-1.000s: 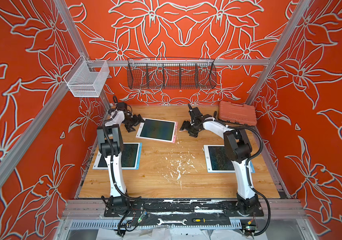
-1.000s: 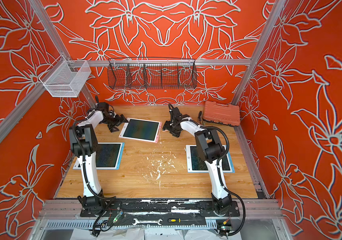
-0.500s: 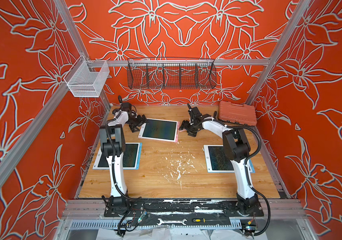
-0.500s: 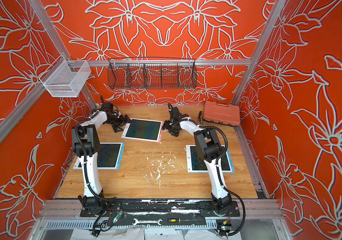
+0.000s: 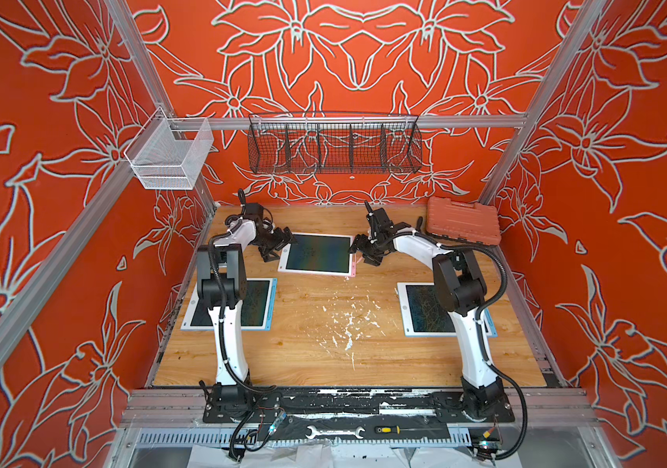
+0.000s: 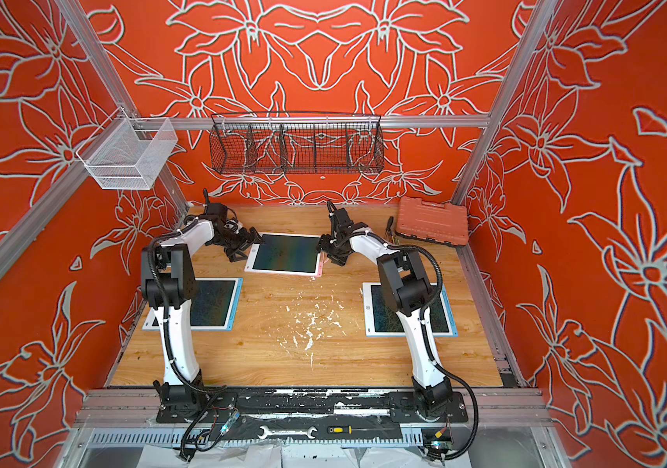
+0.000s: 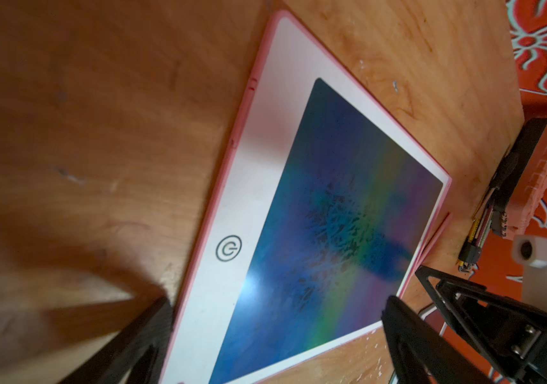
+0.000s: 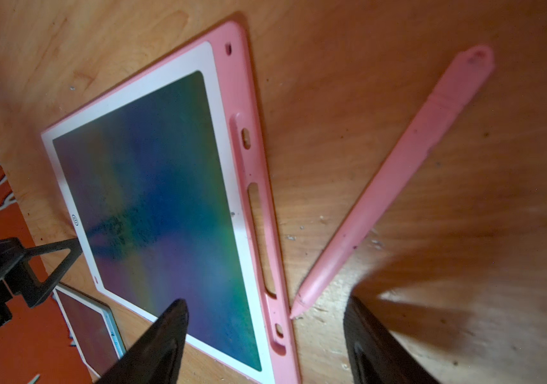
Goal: Place the stylus back onto the writing tablet
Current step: Move the writing tablet to the center of the board.
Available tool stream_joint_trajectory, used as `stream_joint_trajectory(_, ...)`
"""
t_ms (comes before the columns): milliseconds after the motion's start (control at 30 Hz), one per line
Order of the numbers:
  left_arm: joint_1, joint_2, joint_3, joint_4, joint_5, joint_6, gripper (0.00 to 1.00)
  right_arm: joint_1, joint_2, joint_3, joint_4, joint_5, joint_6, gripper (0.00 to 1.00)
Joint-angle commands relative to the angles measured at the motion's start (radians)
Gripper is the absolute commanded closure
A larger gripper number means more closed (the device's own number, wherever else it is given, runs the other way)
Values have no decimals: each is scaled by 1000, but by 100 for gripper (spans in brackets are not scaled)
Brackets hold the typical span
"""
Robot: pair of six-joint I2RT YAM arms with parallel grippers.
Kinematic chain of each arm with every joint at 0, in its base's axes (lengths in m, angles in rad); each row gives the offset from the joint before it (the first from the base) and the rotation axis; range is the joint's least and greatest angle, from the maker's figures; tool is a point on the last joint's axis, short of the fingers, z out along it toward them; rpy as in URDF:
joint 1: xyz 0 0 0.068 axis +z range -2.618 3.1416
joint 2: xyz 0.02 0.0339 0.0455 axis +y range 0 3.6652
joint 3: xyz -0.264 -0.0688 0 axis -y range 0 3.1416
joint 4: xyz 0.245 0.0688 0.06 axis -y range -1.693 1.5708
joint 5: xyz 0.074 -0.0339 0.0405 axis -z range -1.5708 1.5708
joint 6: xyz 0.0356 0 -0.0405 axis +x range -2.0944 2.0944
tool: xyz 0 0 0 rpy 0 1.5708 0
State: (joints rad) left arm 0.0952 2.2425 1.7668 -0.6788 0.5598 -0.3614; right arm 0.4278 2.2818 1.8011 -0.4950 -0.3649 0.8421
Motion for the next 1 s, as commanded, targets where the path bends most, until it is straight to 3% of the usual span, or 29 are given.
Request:
stream_joint_trajectory(0,-25,-15,-59,-34,2,-11,3,15,42,-39,-47,8,7,28)
stream_joint_trajectory(300,-67,-55,-135,-7,-4,-17,3,15,-2,-114,-51,23,8,35)
stream_joint_trajectory(967,-152,-222,-375,72,-21,-65,3,19,-156,-367,15,30,7,38)
